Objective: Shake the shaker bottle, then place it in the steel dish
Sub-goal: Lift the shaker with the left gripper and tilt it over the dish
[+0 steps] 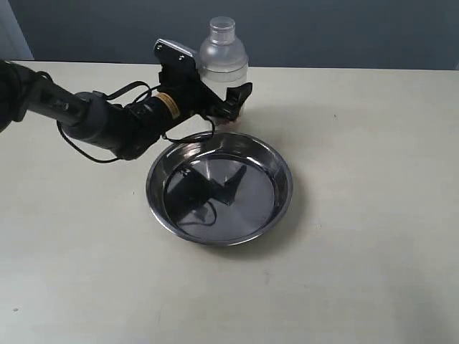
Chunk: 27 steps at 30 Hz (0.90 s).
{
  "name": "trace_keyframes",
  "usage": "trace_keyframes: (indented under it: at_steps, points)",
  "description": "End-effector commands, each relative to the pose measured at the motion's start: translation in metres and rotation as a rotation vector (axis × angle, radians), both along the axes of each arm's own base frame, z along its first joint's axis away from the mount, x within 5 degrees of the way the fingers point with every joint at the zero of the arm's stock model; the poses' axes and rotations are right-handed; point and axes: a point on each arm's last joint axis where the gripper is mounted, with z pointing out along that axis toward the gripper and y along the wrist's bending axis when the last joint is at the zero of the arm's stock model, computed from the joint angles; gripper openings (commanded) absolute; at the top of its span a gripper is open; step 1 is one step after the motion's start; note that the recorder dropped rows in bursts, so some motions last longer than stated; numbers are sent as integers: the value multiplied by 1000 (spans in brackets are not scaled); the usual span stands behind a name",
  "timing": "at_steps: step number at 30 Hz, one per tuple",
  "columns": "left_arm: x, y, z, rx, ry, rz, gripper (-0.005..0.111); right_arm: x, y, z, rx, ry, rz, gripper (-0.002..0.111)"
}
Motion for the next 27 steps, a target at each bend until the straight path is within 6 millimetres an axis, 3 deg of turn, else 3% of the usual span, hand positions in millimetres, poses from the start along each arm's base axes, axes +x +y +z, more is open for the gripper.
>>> trace_keyframes:
  at_steps: [1,13,20,24,27]
  points:
    - [7,-2,4,1,5,6,105,0,0,0,-2,-13,1,-1]
    - [23,-7,-13,-34,35,1,105,0,0,0,-2,-13,1,-1]
    - [24,-6,-14,-34,39,5,104,0,0,0,-2,-13,1,-1]
    - [24,-6,-15,-31,51,14,95,0,0,0,-2,-13,1,-1]
    - [23,-7,-14,-38,48,2,79,0,0,0,-2,-13,1,-1]
